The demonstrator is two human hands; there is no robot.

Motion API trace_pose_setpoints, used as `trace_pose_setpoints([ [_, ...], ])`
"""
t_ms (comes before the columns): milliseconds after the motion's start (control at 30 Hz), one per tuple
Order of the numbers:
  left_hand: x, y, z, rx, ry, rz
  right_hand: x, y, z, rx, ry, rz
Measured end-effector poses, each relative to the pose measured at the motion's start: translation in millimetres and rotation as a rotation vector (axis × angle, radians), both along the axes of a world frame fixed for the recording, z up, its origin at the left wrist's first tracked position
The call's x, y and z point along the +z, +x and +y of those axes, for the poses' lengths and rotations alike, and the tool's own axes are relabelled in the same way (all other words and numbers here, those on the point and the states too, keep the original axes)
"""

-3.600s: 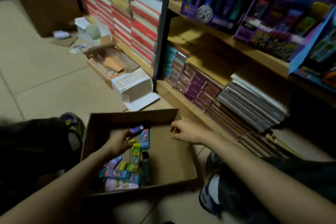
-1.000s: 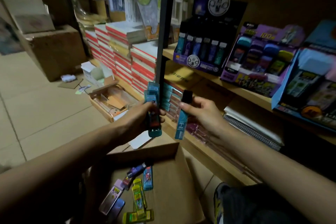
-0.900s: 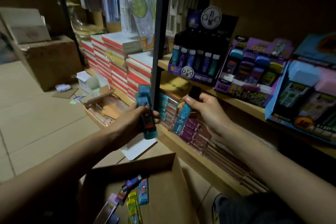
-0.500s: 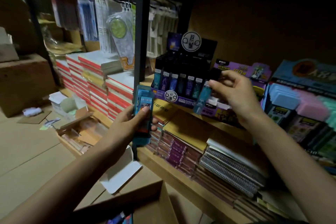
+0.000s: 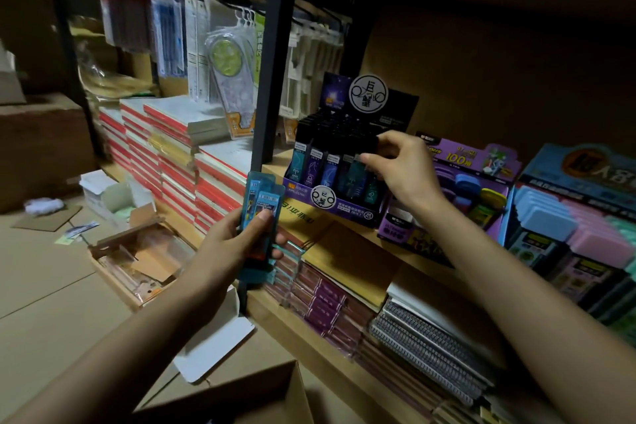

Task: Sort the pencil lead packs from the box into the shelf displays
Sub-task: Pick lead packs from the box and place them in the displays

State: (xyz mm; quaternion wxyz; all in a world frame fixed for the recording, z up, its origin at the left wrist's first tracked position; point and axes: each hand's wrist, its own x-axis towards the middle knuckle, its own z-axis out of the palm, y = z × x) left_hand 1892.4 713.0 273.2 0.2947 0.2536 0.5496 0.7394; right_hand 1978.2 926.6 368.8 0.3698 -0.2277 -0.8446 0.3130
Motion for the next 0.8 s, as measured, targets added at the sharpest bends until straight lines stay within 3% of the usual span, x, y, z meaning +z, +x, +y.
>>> trace_pose_setpoints([
  [300,3,5,-1,-0.011,0.015,-0.012,-11,-16,2,0.031,-0.153,0.018],
  [400,3,4,-2,-0.015,0.013,-0.018,-15,-21,7,-0.028,-0.160,-0.056],
  [700,3,7,0,-0.077,-0.006,0.016,4,-15,-9,-0.168,0.285,-0.500],
  [733,4,8,0,-0.100,-0.011,0.035,4,-9,-17,-0.134,0.292,-0.457],
  [800,5,10,-1,-0.166,-0.026,0.079,1,6,-38,0.106,0.087,-0.331],
])
